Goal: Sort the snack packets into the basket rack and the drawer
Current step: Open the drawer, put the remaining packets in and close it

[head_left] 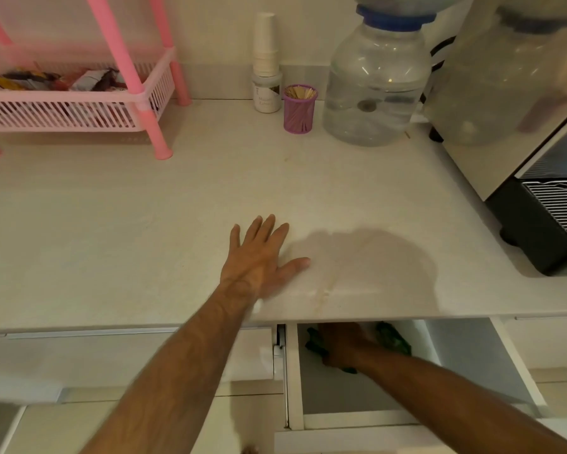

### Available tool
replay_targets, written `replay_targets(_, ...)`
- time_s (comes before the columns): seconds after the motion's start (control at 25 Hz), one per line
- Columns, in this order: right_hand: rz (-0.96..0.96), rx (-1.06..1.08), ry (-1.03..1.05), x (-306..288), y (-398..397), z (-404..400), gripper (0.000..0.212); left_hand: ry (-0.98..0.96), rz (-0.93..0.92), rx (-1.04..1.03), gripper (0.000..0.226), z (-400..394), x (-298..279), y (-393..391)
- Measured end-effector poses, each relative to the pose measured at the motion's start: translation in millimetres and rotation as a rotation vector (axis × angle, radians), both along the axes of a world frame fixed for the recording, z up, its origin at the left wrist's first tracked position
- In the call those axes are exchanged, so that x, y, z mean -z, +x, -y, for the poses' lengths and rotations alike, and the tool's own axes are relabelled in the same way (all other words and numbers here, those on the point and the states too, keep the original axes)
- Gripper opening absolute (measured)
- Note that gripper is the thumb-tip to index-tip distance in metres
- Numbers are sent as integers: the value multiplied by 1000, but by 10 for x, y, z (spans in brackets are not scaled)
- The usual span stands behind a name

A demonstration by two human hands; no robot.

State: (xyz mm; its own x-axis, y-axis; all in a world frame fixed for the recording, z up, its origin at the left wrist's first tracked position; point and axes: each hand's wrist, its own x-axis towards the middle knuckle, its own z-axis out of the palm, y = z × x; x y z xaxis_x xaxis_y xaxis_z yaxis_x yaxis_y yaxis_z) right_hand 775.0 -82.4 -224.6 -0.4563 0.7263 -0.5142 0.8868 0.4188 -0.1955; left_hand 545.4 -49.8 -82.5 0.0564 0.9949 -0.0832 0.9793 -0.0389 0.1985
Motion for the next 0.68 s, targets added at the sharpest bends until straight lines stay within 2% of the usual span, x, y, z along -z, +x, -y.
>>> replay_targets(0.08, -25, 11, -3, 116, -16, -13, 48, 12, 8, 2, 101, 0, 12, -3)
replay_targets(0.4, -53, 38, 17, 131, -3, -33, 33, 24, 6, 6, 100, 15, -9, 2)
replay_targets(0.52, -54, 31, 68, -162, 0, 62, 36, 21, 12, 13, 100, 25, -26, 9)
replay_targets(0.68, -158, -115, 207, -793, 66, 363, 30, -3, -54, 2, 99, 50, -43, 26)
